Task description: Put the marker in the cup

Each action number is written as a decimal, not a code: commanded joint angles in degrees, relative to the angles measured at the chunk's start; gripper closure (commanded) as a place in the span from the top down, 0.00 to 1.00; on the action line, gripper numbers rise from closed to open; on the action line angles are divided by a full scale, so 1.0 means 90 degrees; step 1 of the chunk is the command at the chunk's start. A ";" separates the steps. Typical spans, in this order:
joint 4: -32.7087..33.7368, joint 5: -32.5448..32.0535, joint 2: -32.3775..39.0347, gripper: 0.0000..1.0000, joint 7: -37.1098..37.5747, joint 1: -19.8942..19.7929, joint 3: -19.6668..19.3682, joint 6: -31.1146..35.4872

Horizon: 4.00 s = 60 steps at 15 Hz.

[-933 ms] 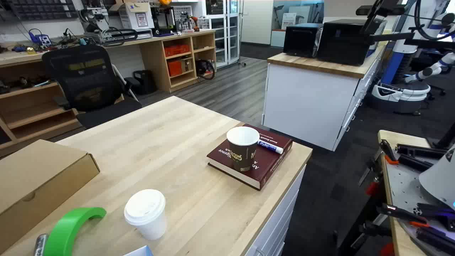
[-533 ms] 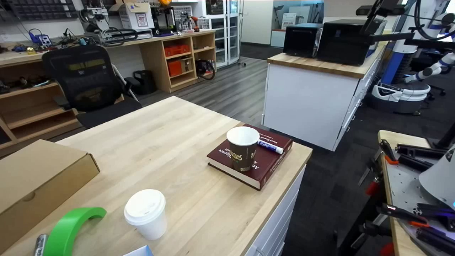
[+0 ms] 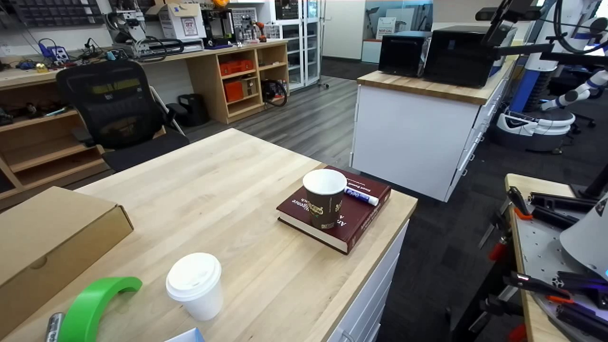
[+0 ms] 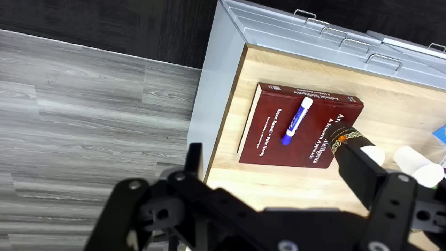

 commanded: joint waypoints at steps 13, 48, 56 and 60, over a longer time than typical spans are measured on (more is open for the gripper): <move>0.0066 0.0085 0.0226 1.00 0.0284 -0.0045 0.0226 0.0161; 0.1993 0.0571 0.5539 1.00 0.3117 0.0558 0.2114 0.2406; 0.2146 0.0494 0.6140 1.00 0.3298 0.0598 0.2137 0.2594; 0.2075 0.0410 0.6373 1.00 0.3425 0.0713 0.2162 0.2725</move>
